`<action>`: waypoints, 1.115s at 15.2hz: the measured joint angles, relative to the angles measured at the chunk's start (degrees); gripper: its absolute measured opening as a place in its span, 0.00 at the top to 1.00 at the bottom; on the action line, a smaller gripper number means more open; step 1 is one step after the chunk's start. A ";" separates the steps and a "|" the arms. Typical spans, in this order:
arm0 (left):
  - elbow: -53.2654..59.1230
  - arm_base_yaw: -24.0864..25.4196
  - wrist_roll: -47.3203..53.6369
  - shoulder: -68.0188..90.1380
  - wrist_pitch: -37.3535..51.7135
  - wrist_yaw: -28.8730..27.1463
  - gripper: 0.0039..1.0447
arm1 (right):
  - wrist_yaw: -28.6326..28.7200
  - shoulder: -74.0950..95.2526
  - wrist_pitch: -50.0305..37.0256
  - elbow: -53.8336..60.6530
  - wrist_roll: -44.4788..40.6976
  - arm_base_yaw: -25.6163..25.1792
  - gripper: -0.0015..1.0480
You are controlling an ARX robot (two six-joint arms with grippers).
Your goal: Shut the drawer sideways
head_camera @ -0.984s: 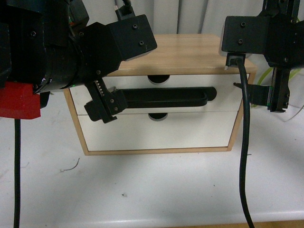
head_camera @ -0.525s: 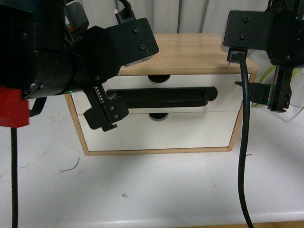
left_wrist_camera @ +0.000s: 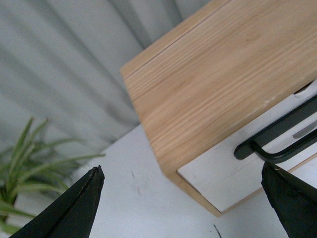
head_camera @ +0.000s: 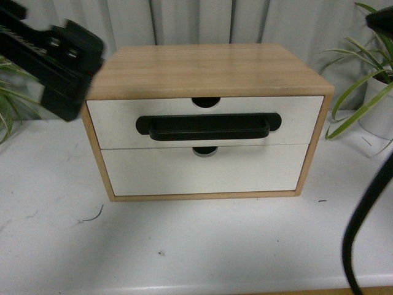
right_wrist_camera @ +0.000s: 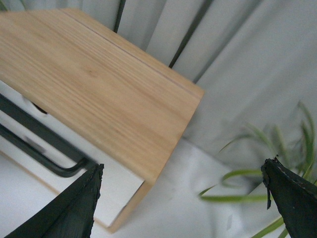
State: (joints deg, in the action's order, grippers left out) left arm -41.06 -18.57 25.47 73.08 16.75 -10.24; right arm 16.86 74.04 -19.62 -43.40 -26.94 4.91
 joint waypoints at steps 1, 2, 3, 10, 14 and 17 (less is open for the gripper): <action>1.57 2.67 -6.43 -2.99 -1.36 1.11 0.06 | 1.36 -3.52 -0.74 3.78 8.44 -1.42 0.06; 5.44 6.95 -15.72 -8.79 -2.43 -0.11 0.06 | 2.99 -8.68 -1.97 9.14 21.59 -2.58 0.06; 8.33 8.85 -19.28 -13.00 -4.04 0.15 0.06 | 4.24 -12.55 -2.58 12.59 29.38 -3.78 0.06; 26.99 18.82 -25.11 -32.39 8.79 9.68 0.55 | -31.12 -44.92 6.43 28.26 28.52 9.42 0.56; 33.44 18.53 -25.29 -40.22 8.02 10.23 0.99 | -26.71 -54.40 7.10 36.65 27.04 4.83 0.98; 36.26 18.51 -25.29 -45.92 5.49 10.25 0.99 | -17.92 -58.88 8.94 39.17 26.91 -3.61 0.98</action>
State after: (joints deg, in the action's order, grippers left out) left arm -4.80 -0.05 0.19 27.16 22.24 0.01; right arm -1.06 15.16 -10.68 -4.23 -0.03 1.30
